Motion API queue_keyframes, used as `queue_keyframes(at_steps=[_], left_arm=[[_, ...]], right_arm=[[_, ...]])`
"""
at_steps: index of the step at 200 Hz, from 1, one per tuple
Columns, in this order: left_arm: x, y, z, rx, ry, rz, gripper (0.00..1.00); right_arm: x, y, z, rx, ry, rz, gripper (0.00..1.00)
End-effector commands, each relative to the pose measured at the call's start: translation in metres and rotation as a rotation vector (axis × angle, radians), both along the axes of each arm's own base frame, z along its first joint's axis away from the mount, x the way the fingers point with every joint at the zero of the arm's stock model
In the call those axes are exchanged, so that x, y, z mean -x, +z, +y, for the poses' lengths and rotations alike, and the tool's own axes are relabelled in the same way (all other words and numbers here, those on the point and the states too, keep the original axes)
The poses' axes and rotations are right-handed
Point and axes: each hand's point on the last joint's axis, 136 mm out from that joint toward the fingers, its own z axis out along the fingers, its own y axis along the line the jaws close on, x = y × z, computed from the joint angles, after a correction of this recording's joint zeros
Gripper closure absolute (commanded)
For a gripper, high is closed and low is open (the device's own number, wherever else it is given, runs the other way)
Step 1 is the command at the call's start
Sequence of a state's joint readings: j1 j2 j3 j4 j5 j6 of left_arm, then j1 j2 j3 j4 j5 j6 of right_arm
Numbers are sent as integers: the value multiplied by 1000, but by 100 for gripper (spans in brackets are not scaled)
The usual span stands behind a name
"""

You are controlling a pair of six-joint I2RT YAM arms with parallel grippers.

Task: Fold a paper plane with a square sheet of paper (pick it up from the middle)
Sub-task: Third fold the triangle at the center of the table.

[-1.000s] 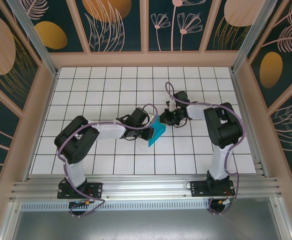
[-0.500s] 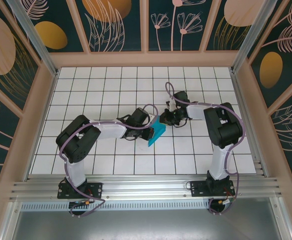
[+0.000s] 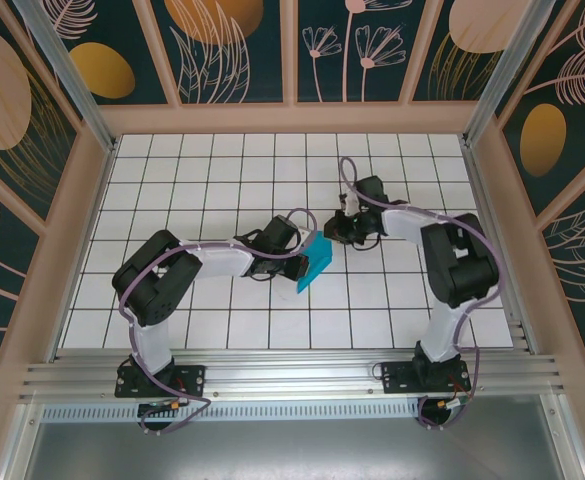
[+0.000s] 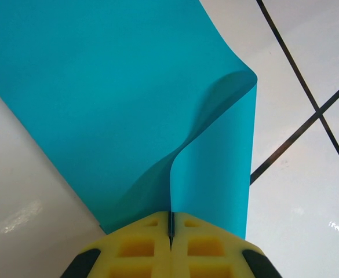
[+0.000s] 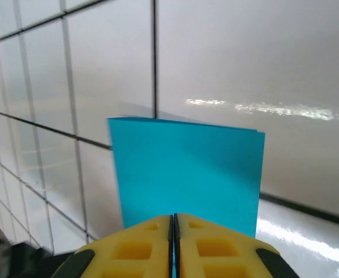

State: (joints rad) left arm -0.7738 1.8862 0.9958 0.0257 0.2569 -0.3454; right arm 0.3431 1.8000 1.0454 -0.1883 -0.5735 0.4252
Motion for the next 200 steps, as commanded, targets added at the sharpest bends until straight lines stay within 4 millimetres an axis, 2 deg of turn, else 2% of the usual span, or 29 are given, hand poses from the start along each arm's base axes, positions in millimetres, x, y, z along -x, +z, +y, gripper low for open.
queue_keyframes(at_steps=[1,17,36,79,116,200], left_arm=[[2,-17,9,-39,22,33,98],[2,-17,8,-38,20,33,98],[1,-15,7,-35,19,31,98],[1,-15,7,-36,16,31,98],[1,-15,7,-39,13,32,98],[0,-16,7,-49,7,31,98]], right_arm=[[11,25,0,-70,-2,-50,91],[29,24,6,-125,14,-18,96],[52,22,16,-196,32,14,98],[78,8,34,-202,66,58,98],[82,-7,43,-188,80,91,98],[90,-46,29,-103,60,162,98]])
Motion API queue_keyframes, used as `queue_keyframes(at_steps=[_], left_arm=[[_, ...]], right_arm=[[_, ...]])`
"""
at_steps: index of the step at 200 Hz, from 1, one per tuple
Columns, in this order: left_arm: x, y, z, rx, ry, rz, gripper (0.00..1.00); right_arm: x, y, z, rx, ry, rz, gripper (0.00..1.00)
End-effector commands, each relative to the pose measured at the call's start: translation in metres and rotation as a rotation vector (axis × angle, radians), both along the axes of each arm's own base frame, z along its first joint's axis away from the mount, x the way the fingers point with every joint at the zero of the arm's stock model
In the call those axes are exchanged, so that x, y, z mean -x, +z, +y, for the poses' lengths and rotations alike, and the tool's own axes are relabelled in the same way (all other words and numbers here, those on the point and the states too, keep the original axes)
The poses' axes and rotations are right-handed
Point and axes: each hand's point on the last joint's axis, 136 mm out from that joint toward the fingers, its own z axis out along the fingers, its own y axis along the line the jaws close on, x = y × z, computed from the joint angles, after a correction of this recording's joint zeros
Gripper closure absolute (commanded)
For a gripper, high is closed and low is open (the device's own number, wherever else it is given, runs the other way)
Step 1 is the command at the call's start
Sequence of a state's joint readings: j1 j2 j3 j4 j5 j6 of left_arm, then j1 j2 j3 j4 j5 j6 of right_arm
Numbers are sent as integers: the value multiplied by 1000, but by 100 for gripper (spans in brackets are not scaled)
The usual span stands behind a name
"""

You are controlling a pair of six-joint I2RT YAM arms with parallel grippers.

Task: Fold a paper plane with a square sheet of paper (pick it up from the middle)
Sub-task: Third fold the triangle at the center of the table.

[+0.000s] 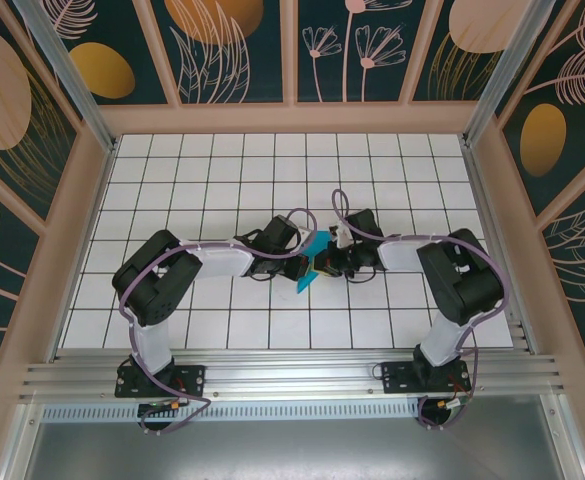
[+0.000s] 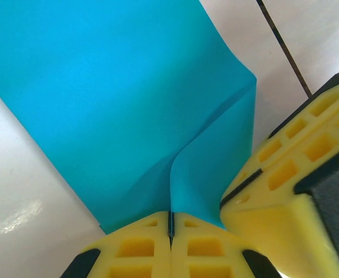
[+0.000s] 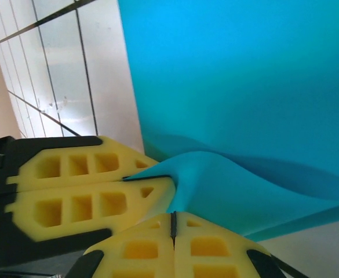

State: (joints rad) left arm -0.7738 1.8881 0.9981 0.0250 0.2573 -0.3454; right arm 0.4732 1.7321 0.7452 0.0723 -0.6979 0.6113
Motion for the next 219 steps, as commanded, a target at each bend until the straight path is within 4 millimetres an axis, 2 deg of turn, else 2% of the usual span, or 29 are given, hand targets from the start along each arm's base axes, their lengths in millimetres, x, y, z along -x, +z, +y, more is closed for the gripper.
queue_keyframes(at_steps=[1,45,66,97,113,145,184,198,219], left_arm=[[1,-16,7,-49,8,31,98],[3,-20,10,-61,4,41,98],[4,-21,11,-65,3,42,98],[4,-21,11,-65,2,44,98],[4,-21,11,-65,2,44,98],[3,-21,10,-67,-3,43,98],[3,-21,10,-72,-3,42,98],[3,-21,10,-72,-6,42,98],[4,-22,11,-76,-5,45,98]], right_arm=[[2,-17,-7,36,-6,13,98],[5,-33,-18,97,-23,45,98],[1,-20,-16,89,-25,17,97],[-16,15,-16,30,-46,-58,97],[-21,19,-19,11,-58,-67,96],[-26,6,-18,5,-55,-32,96],[-21,-35,-40,161,-93,28,97],[-20,-35,-40,143,-89,34,96],[-27,-14,-35,115,-76,-10,96]])
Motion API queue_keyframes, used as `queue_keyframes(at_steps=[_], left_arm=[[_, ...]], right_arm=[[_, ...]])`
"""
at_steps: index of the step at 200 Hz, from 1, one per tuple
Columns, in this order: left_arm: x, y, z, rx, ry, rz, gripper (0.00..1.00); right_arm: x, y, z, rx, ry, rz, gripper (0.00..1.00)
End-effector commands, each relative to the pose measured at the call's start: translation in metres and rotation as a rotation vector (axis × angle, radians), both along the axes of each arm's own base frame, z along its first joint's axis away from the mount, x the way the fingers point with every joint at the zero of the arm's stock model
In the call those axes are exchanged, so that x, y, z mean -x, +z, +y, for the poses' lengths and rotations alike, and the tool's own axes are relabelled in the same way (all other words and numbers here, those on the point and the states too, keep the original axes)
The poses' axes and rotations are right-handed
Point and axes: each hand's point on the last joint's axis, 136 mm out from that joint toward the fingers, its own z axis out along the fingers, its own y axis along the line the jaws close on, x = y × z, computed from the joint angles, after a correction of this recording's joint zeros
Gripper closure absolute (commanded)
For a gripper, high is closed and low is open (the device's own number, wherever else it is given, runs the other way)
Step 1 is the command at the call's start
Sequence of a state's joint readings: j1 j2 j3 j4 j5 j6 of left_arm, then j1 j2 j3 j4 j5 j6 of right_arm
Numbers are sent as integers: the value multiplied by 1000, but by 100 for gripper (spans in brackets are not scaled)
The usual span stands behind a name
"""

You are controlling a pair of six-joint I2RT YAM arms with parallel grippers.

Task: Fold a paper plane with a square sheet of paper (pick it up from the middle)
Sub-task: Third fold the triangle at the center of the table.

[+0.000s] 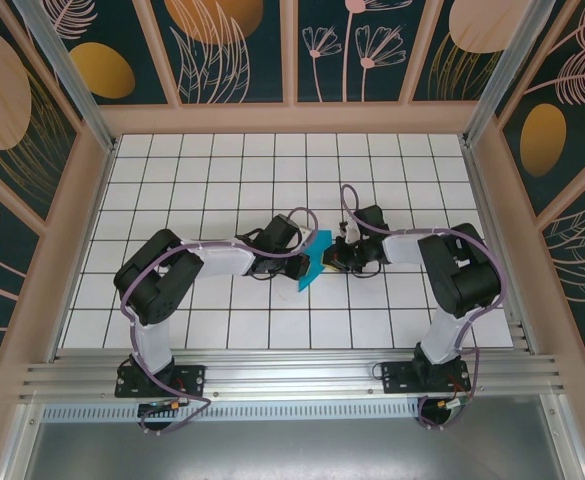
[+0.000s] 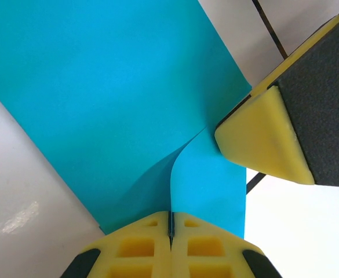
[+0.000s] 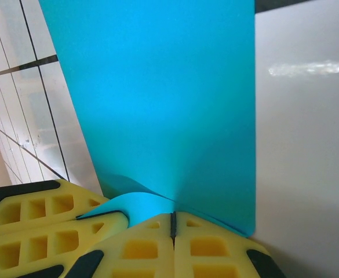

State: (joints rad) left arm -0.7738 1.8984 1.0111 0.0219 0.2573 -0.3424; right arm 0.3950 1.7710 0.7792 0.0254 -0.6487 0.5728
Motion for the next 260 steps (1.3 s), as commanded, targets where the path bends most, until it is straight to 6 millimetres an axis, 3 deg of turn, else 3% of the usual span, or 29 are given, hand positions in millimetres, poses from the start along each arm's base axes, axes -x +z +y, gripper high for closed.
queue_keyframes(at_steps=[1,30,52,80,109,128,171,197,224,260], left_arm=[[6,-21,13,-74,-3,46,98],[6,-22,13,-75,-3,48,98],[6,-21,13,-74,-3,48,98],[6,-20,12,-72,-5,47,98],[6,-22,13,-77,-4,50,98],[6,-23,14,-78,-3,50,98],[7,-22,14,-82,-3,50,98],[6,-22,13,-81,-6,49,97],[6,-22,13,-83,-7,48,98],[6,-22,15,-88,-5,46,98]], right_arm=[[-3,0,-8,50,2,-12,96],[-15,25,-11,-16,-16,-57,96],[-16,28,-6,-60,2,-57,96],[-15,11,-9,-39,-11,-25,96],[-6,-23,-24,61,-39,35,96],[-6,-30,-30,98,-55,47,96],[-25,16,-19,3,-51,-50,96],[-31,28,-13,-48,-37,-73,96],[-30,11,-15,-30,-42,-44,96],[-17,-29,-31,72,-70,30,97]])
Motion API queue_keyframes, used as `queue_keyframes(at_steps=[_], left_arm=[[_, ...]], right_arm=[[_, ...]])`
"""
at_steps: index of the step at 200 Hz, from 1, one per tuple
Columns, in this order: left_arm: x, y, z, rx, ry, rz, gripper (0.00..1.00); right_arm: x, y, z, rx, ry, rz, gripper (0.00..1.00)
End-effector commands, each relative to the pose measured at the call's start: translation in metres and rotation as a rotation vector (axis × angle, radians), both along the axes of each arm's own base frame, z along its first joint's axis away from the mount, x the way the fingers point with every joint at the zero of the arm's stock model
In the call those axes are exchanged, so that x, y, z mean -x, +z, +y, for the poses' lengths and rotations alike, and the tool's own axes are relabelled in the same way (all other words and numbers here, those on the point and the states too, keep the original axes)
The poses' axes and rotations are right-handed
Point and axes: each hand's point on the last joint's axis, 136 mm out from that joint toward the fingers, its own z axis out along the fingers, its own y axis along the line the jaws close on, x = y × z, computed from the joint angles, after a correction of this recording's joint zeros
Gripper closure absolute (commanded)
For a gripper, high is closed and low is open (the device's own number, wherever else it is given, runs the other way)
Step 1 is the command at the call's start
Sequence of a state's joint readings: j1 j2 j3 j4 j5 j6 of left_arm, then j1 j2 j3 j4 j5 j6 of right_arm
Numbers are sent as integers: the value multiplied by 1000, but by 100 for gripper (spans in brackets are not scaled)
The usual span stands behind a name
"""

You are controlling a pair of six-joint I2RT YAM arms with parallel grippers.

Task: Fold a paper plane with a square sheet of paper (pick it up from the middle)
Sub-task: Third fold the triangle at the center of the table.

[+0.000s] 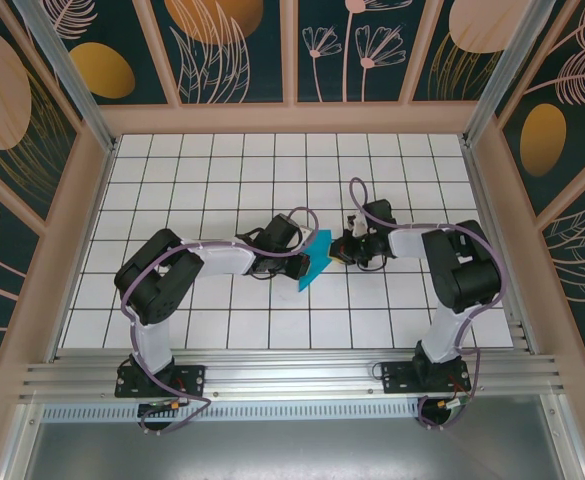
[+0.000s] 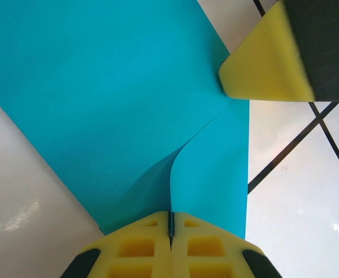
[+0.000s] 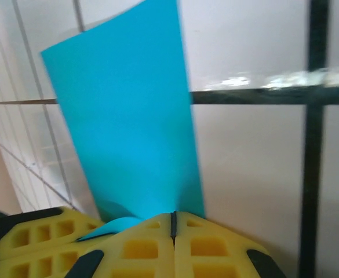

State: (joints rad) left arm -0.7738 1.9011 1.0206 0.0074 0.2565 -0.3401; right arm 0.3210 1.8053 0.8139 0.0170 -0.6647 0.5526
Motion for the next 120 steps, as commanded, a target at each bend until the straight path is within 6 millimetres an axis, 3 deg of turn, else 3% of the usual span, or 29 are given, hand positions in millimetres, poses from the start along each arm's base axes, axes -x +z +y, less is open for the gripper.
queue_keyframes(at_steps=[1,17,66,96,120], left_arm=[[7,-23,15,-82,-4,43,98],[7,-23,15,-82,-1,45,98],[7,-24,16,-85,4,47,98],[6,-25,17,-93,4,45,98],[6,-26,16,-92,3,45,98]], right_arm=[[5,-28,-13,79,-18,34,97],[5,-24,-11,69,-9,25,97],[-7,38,-2,-13,-4,-100,95],[10,47,8,-68,-2,-92,96],[25,38,17,-84,-4,-61,96]])
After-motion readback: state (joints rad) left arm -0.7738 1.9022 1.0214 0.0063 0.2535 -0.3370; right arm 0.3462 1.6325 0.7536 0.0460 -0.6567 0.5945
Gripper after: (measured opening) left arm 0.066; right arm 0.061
